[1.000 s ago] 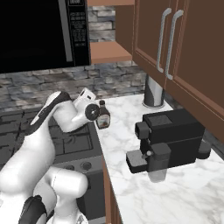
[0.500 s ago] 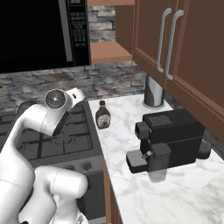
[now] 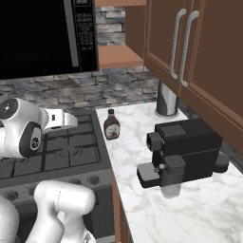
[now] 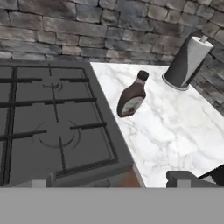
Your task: Take 2 condiments from the cabinet and move them on the counter near the stove.Make sure the condiments are lined up with each other, next to each other.
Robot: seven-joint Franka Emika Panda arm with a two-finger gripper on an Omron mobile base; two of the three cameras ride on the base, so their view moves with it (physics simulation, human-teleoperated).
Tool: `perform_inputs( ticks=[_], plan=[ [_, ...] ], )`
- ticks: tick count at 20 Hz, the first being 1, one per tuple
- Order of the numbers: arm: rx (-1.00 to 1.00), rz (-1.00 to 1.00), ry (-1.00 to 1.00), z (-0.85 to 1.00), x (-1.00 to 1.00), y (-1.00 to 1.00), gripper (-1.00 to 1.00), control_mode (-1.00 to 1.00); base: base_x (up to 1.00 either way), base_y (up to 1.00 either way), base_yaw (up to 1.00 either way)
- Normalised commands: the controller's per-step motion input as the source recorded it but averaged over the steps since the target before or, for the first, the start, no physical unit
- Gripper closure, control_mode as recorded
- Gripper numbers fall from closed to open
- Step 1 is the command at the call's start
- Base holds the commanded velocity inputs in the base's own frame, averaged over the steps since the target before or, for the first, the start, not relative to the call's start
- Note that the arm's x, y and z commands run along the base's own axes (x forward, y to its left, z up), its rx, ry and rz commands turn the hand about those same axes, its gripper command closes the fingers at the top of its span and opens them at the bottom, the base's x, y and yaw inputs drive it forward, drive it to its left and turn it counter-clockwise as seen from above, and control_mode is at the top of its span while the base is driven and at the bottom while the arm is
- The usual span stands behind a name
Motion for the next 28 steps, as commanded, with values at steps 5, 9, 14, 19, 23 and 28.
perform_inputs(
  ticks=[5, 9, 14, 19, 23, 28],
  plan=[
    [0.11, -0.32, 0.12, 0.0, -1.0, -0.11, -1.0, -1.0, 0.0, 0.0, 0.0],
    [0.14, -0.16, 0.12, 0.05, -1.0, -0.26, -1.0, -1.0, 0.0, 0.0, 0.0],
    [0.12, -0.07, 0.12, -0.03, -1.0, -0.16, -1.0, -1.0, 0.0, 0.0, 0.0],
    [0.04, 0.01, -0.05, -0.11, -1.0, -0.01, -1.0, -1.0, 0.0, 0.0, 0.0],
    [0.0, 0.0, -0.04, 0.0, -0.5, 0.01, -1.0, -1.0, 0.0, 0.0, 0.0],
    [0.0, 0.0, 0.0, 0.0, 0.0, 0.01, -1.0, -1.0, 0.0, 0.0, 0.0]
  ],
)
